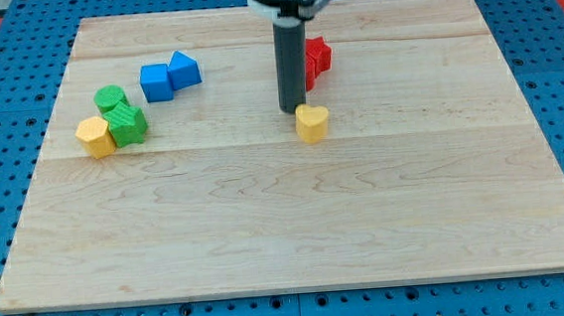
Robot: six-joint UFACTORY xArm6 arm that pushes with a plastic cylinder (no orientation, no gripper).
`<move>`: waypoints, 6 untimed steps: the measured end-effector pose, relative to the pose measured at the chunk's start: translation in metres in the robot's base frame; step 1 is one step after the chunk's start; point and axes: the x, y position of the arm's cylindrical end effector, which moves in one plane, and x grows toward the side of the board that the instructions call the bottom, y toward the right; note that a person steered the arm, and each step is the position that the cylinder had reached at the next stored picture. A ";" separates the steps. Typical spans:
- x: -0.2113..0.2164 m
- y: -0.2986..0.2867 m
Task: Slide the yellow hexagon towards the bottom centre
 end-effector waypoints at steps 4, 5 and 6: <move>0.084 -0.293; 0.020 -0.295; -0.017 -0.306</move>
